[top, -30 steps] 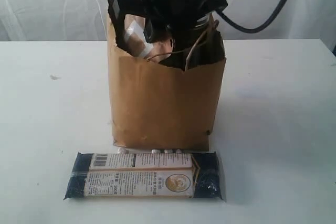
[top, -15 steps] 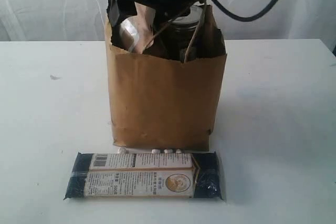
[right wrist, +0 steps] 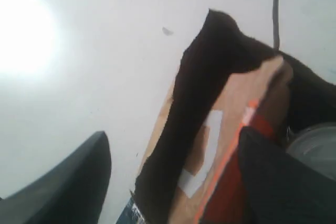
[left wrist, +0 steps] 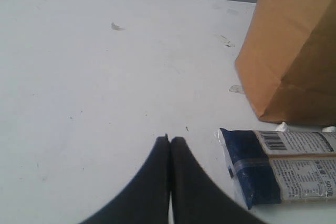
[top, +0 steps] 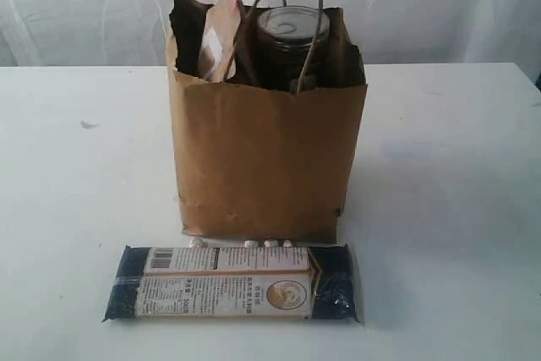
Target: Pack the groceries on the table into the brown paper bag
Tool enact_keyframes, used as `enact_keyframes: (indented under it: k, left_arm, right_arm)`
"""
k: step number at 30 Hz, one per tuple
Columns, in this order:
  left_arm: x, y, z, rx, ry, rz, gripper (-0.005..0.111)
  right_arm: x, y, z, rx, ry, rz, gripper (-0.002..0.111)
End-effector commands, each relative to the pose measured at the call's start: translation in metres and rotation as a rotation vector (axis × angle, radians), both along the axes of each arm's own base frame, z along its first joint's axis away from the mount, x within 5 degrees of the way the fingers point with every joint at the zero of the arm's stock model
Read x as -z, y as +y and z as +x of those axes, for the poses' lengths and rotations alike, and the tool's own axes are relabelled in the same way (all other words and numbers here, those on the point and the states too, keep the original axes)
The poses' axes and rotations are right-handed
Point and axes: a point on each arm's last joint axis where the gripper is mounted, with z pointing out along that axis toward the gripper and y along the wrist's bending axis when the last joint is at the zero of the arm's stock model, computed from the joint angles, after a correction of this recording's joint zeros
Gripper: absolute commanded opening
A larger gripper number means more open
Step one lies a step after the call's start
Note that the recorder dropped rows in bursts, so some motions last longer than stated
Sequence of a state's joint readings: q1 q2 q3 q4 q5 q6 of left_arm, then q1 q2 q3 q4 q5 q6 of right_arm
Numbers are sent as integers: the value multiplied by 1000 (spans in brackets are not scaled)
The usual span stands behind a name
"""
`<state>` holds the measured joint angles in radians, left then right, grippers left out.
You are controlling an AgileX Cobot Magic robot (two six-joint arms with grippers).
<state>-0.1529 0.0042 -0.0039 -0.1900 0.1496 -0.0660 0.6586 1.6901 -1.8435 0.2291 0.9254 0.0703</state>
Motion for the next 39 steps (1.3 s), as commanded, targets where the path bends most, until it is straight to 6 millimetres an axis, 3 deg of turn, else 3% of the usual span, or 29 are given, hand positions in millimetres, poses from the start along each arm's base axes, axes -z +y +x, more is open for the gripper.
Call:
enact_keyframes:
  k: [1,21,28,39]
  left_arm:
    - [1,0,0,-2,0,-9,0]
    - [1,0,0,-2,0,-9,0]
    - [1,0,0,-2,0,-9,0]
    - [1,0,0,-2,0,-9,0]
  right_arm:
    - [-31,-11,-14,-3,-115,70,63]
    - [-110,-64,-94,-143,-436,108,47]
    - [-116,-78,-129,-277,-466,8,46]
    - [-127,-85,-182,-452,-481,52,46]
